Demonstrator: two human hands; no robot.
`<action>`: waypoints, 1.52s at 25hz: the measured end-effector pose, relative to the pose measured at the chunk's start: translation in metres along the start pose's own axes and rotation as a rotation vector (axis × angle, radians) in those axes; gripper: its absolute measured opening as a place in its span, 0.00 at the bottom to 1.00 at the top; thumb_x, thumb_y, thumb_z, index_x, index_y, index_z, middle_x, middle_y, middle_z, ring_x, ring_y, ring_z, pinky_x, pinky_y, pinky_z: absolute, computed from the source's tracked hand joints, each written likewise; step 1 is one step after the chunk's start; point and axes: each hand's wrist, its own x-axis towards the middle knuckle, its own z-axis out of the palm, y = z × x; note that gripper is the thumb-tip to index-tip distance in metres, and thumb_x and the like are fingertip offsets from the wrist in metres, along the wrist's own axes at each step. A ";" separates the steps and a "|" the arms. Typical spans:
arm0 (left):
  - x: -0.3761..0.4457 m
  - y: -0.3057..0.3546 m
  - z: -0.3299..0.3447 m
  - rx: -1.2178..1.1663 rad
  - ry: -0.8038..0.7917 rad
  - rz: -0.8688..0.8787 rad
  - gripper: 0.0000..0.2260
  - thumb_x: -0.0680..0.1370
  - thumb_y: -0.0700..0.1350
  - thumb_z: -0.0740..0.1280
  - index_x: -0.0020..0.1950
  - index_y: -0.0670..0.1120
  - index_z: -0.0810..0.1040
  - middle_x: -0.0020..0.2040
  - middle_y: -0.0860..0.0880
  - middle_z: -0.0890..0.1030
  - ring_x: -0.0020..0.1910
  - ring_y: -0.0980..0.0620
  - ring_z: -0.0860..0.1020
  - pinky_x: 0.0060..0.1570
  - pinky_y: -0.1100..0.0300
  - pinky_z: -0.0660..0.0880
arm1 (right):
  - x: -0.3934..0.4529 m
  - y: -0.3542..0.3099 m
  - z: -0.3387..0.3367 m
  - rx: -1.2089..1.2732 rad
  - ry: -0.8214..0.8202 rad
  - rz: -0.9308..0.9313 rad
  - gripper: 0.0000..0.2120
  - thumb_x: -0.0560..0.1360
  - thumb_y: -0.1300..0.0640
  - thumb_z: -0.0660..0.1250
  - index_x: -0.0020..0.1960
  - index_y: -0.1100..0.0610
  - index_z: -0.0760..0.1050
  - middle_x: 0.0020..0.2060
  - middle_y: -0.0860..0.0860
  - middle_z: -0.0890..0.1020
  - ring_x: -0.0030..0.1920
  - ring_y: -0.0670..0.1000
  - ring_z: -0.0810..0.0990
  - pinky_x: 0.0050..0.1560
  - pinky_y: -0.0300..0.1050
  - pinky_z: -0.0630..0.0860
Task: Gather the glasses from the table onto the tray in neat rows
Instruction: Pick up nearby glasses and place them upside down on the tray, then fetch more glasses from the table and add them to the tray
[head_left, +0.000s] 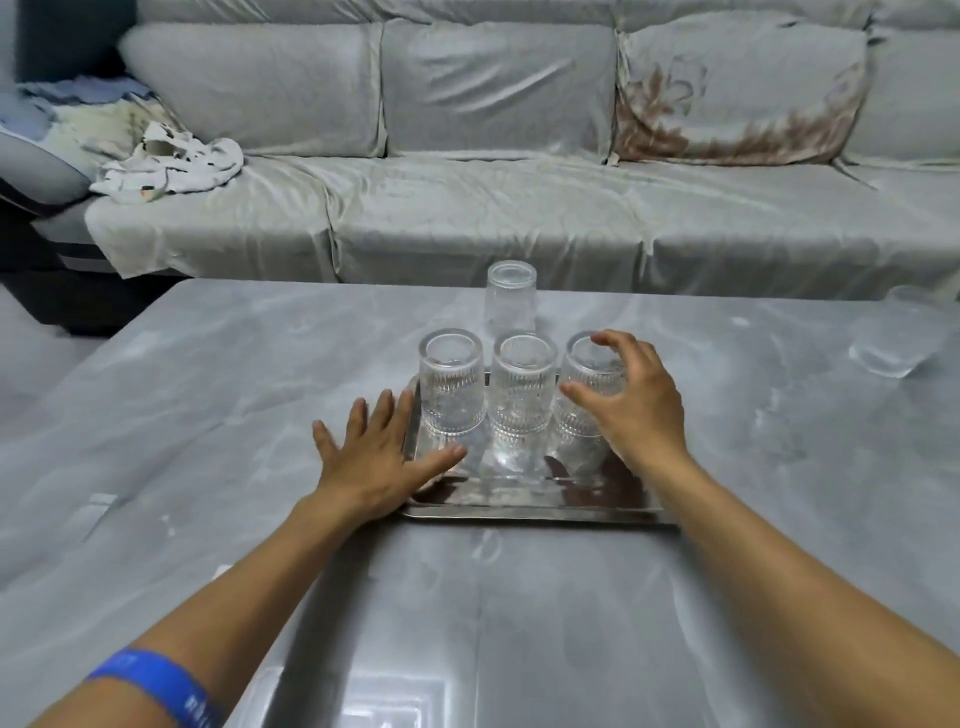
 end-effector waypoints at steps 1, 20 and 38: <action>0.000 -0.001 0.000 0.005 -0.012 -0.005 0.48 0.59 0.84 0.44 0.72 0.65 0.33 0.80 0.53 0.44 0.77 0.47 0.41 0.67 0.31 0.35 | 0.000 0.002 0.002 -0.024 -0.033 -0.006 0.29 0.66 0.47 0.78 0.63 0.45 0.70 0.63 0.49 0.75 0.56 0.53 0.78 0.46 0.43 0.72; -0.160 0.201 0.028 -0.184 0.218 0.532 0.33 0.74 0.69 0.47 0.75 0.62 0.39 0.79 0.55 0.45 0.78 0.49 0.45 0.73 0.43 0.45 | -0.173 0.037 -0.153 -0.109 -0.071 0.169 0.44 0.70 0.45 0.71 0.78 0.48 0.51 0.78 0.50 0.58 0.77 0.50 0.56 0.72 0.41 0.54; -0.170 0.278 0.096 0.062 -0.083 0.579 0.41 0.65 0.79 0.39 0.75 0.64 0.41 0.79 0.51 0.42 0.77 0.48 0.37 0.72 0.41 0.36 | -0.143 0.171 -0.293 -0.570 0.204 0.621 0.41 0.73 0.51 0.71 0.78 0.44 0.50 0.77 0.58 0.50 0.56 0.65 0.76 0.47 0.51 0.75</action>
